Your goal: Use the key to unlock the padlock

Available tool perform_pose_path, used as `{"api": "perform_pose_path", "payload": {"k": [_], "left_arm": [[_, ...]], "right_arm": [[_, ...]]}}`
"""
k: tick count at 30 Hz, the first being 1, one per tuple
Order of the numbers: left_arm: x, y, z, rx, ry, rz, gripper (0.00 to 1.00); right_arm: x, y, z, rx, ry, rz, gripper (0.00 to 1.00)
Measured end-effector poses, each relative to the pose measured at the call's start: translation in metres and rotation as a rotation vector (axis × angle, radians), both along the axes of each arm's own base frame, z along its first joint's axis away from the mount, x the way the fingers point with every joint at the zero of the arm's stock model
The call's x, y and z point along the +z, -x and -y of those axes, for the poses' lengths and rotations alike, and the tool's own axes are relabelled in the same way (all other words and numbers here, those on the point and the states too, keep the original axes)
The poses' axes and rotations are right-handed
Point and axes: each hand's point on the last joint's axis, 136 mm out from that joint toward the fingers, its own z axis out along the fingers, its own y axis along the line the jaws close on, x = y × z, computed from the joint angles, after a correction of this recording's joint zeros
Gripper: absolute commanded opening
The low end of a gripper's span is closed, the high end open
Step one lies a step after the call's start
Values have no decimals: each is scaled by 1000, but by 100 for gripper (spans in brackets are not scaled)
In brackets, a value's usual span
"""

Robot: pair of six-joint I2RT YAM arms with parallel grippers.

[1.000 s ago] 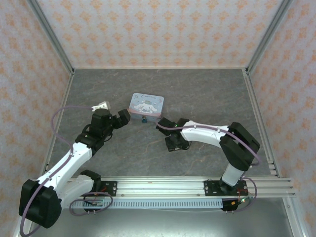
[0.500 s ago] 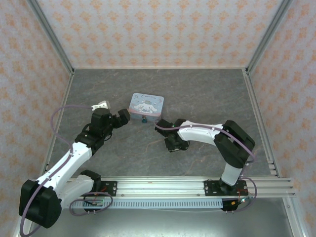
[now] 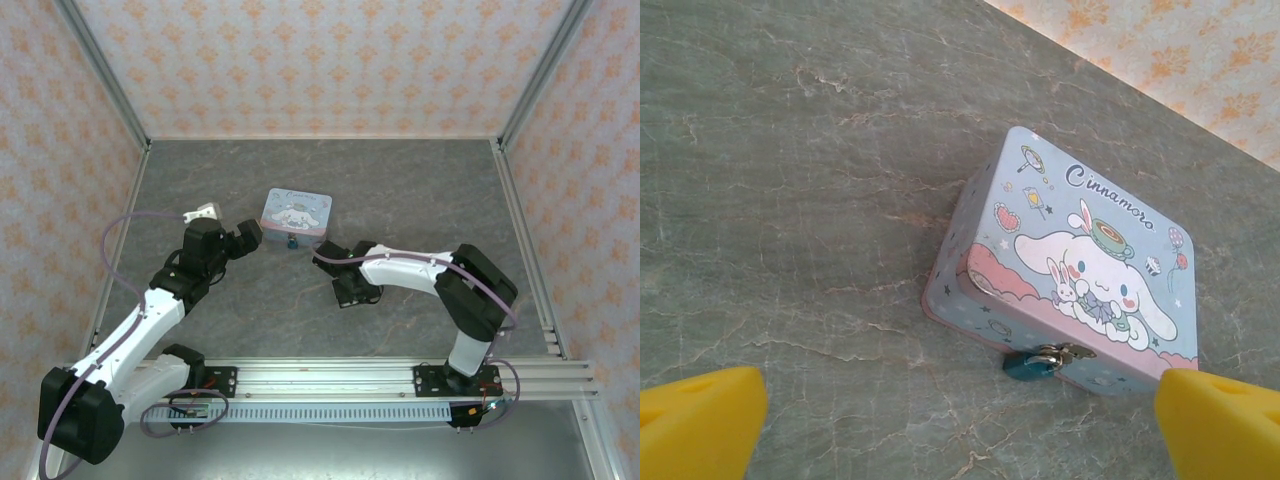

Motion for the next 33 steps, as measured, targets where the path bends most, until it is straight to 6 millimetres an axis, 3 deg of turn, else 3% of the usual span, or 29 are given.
{"api": "perform_pose_path", "payload": {"k": [9,15,19,27,30,33], "left_arm": [[-2,2,-1,1,-4,-15,100],[11,2,6,-32,26,10,100],[24,2,24,-118,85,28,96],[71,9,73,-376,243,123,83],[91,17,92,-479,287,170,79],[108,29,112,-589,306,210,75]], "right_arm": [[5,-4,5,10,-41,29,0],[15,-8,11,11,-219,35,0],[47,-14,0,84,-440,112,0],[151,-23,-16,353,-826,439,0],[177,-15,-23,492,-890,524,0],[188,-5,-29,618,-923,547,0]]}}
